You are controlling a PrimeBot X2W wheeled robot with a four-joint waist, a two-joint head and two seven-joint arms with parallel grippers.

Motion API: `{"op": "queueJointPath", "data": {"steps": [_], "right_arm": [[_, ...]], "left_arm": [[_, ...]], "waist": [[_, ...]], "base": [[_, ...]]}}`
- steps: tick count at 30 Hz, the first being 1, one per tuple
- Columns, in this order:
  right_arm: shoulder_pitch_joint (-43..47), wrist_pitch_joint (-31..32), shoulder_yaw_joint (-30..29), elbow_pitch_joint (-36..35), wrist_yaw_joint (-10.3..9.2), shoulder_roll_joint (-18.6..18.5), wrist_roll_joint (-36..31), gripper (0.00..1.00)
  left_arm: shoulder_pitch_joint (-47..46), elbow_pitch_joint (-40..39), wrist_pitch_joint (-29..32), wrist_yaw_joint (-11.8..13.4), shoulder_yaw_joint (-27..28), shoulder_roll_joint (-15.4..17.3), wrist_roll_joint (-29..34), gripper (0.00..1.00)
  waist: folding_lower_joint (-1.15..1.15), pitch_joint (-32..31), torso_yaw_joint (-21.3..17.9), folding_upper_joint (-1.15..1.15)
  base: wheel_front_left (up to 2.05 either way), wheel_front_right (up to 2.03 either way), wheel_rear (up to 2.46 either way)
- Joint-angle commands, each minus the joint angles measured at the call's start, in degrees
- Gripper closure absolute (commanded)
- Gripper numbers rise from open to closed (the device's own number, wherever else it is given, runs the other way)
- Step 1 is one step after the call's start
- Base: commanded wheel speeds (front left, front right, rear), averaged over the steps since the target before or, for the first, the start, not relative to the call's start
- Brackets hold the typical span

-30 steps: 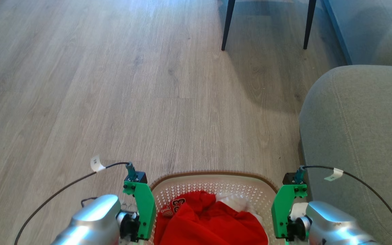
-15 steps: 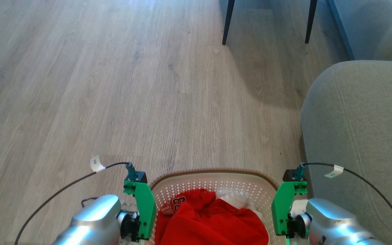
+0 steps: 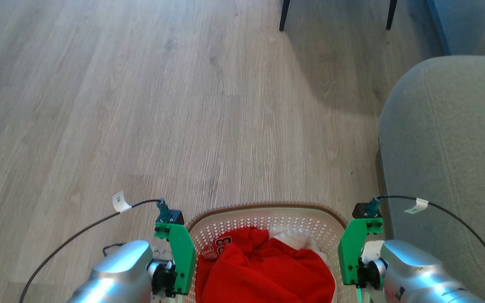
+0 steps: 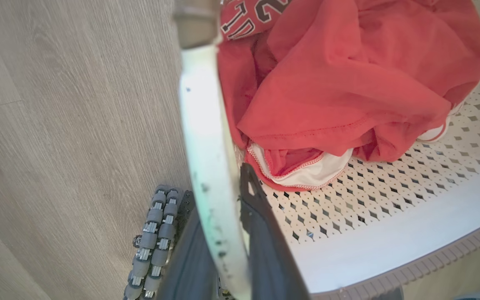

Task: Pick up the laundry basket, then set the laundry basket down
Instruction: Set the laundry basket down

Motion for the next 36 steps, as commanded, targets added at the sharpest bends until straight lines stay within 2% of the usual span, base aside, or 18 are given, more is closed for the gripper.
{"op": "queueJointPath", "data": {"steps": [1,12,18,25,36], "right_arm": [[-2.73,-1.50,0.32,-0.75,0.34,0.81,-0.02,1.00],[-5.77,-4.61,-0.12,-0.35,0.34,-0.84,-0.27,1.00],[-7.57,-8.24,-0.65,-0.41,0.34,-2.18,-0.22,1.00],[-9.58,-12.04,-1.41,-0.32,0.34,-3.13,-0.05,1.00],[-13.38,-16.73,-2.40,-0.18,0.34,-2.61,-0.02,1.00]], "left_arm": [[-3.50,-1.29,-0.47,-0.54,0.69,-0.84,0.03,1.00],[-7.02,0.87,-5.48,-0.54,0.69,-1.70,0.73,1.00],[-9.45,1.69,-9.87,-0.40,0.69,-1.90,3.99,1.00],[-12.29,-0.05,-16.76,2.74,0.69,-1.93,6.21,1.00],[-16.30,-1.22,-24.31,4.71,0.69,-1.93,9.96,1.00]], "waist": [[0.00,1.12,0.12,0.00],[0.00,10.53,0.50,0.00],[0.00,17.19,0.43,0.00],[0.00,25.50,-0.79,0.00],[0.00,36.12,-2.44,0.00]], "base": [[0.00,0.00,0.00],[0.00,0.00,0.00],[0.00,0.00,0.00],[0.00,0.00,0.00],[0.00,0.00,0.00]]}}
